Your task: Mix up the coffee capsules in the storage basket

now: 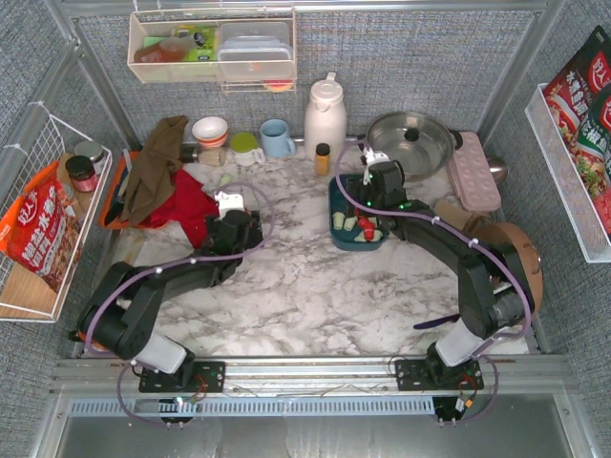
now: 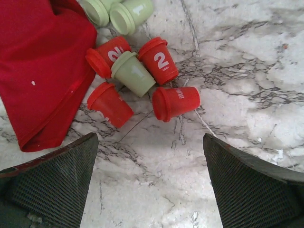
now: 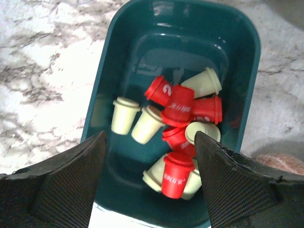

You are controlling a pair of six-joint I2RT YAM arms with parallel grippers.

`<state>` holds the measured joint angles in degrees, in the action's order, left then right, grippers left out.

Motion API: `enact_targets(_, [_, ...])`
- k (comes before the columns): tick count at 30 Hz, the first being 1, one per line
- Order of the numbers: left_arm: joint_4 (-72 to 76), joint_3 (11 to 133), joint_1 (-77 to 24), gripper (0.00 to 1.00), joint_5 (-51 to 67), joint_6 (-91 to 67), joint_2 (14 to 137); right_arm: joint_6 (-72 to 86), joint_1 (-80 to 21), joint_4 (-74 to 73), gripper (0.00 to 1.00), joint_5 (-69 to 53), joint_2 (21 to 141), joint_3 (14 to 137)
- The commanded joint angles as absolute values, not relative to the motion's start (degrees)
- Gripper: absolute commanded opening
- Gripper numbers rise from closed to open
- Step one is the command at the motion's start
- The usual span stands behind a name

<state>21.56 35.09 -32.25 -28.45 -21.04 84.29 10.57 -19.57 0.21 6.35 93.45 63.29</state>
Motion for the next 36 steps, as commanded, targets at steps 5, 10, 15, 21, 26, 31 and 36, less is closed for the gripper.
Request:
enact_targets(5, [12.02, 47.78, -30.76, 0.99, -26.14, -25.52, 97.13, 13.54, -19.60, 0.06, 0.79, -1.09, 87.49, 58.04])
enact_targets(10, [7.21, 54.97, -30.81, 0.99, -29.92, -29.02, 104.48, 13.49, -19.69, -0.85, 0.79, -2.11, 84.61, 57.49])
enact_targets(15, [5.01, 57.07, -30.79, 0.79, -31.71, -32.48, 107.70, 13.51, -19.78, -0.84, 0.79, -2.39, 83.01, 57.53])
enact_targets(21, [5.94, 56.69, -30.79, 0.58, -31.12, -32.02, 108.26, 14.14, -19.78, -0.35, 0.79, -3.88, 82.80, 57.50])
enact_targets(26, [8.52, 54.48, -30.90, 0.39, -27.76, -29.92, 105.40, 14.24, -19.78, -1.18, 0.79, -5.00, 82.01, 57.55])
enact_targets(31, [24.47, 45.12, -32.44, 0.36, -16.14, -20.84, 96.19, 14.25, -20.42, -2.74, 0.79, -9.48, 80.33, 58.55])
enact_targets(36, [45.14, 32.81, -37.52, 0.39, 0.24, -7.06, 86.35, 13.87, -22.33, -4.60, 0.79, -17.62, 79.78, 60.95])
